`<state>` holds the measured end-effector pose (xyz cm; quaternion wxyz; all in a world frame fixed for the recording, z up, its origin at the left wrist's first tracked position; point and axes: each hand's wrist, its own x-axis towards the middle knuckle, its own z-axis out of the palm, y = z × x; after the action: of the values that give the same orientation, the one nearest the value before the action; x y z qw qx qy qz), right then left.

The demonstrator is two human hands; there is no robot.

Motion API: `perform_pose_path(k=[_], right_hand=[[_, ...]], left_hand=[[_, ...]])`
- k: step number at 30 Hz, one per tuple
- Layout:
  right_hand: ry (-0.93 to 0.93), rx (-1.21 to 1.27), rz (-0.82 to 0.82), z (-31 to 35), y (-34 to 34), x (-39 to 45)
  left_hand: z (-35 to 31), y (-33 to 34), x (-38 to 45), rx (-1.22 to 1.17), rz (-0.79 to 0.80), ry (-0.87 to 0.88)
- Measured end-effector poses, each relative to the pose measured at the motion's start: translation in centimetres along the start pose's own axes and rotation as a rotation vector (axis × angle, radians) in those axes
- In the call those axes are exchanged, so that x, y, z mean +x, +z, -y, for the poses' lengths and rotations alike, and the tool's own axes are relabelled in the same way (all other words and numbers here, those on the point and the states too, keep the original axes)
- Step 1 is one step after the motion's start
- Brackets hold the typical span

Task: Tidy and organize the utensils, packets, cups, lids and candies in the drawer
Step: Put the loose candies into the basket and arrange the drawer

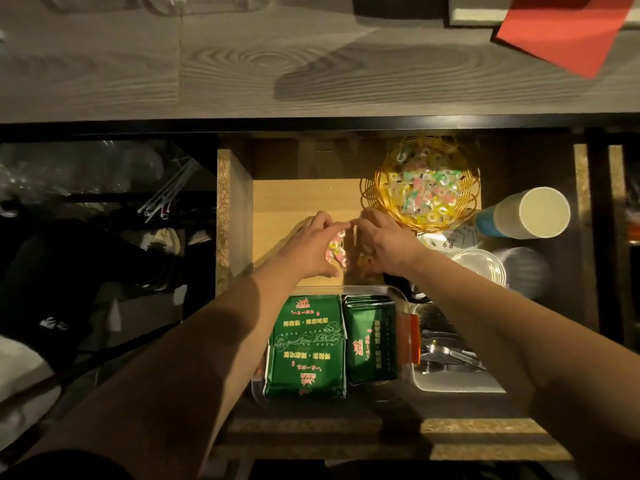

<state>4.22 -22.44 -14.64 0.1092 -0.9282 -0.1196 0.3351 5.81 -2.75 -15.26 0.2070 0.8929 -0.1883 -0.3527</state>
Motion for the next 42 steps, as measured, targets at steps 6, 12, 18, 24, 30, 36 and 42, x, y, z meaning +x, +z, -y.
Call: perform_pose_path(k=[6, 12, 18, 24, 30, 36, 42], right_hand=[[0.146, -0.118, 0.026, 1.5, 0.3, 0.1], [0.004, -0.184, 0.056, 2.3, 1.0, 0.9], [-0.053, -0.161, 0.205, 2.2, -0.2, 1.9], [0.044, 0.113, 0.023, 1.3, -1.0, 1.2], [0.124, 0.75, -0.318, 1.1, -1.5, 0.2], [0.278, 1.284, -0.54, -1.3, -4.4, -1.9], [0.52, 1.507, -0.682, -4.8, -6.6, -2.7]], left_hand=[[-0.4, 0.0, 0.6, 0.124, 0.046, 0.046], [-0.3, 0.0, 0.5, 0.122, -0.029, 0.002], [-0.1, -0.3, 0.4, 0.026, -0.119, -0.096], [0.0, -0.5, 0.4, -0.024, -0.172, -0.188], [0.3, -1.0, 0.2, -0.347, -0.255, -0.367], [-2.4, -4.0, 0.1, -0.869, -0.387, -0.463], [-9.6, -6.9, 2.9, -0.951, -0.362, -0.268]])
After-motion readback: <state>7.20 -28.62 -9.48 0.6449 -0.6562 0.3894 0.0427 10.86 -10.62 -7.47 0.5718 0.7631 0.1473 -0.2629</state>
